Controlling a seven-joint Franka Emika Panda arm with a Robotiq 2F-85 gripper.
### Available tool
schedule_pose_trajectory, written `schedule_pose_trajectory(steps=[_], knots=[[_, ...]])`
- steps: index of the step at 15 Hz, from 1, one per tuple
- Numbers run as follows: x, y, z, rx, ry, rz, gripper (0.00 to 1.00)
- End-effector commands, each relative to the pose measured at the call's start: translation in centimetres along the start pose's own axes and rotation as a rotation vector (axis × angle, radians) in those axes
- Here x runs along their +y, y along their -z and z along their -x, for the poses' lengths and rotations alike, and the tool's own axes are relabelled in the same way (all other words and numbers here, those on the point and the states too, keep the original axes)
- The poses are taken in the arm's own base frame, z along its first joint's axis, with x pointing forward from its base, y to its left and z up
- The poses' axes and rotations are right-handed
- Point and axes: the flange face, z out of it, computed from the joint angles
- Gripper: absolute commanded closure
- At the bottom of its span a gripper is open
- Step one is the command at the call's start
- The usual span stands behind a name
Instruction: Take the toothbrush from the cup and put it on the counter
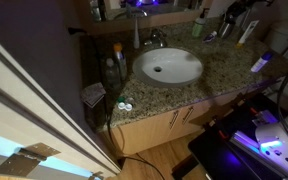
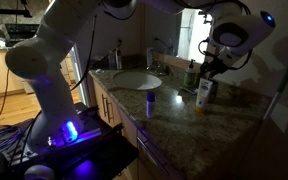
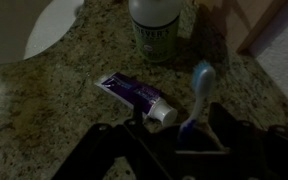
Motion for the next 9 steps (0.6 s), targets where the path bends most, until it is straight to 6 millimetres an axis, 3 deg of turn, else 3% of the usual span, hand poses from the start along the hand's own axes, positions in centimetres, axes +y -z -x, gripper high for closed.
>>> schedule_pose_trajectory(steps=[1,6,9], knots=[[-0.94,0.42,-0.36,-0.025,0.006,-0.018,0.60],[-1.06,1.06,-0.68,-0.030,0.008,-0.031,0.96],[-0.94,1.22,-0.87,-0.041,0.013,-0.034,1.00]])
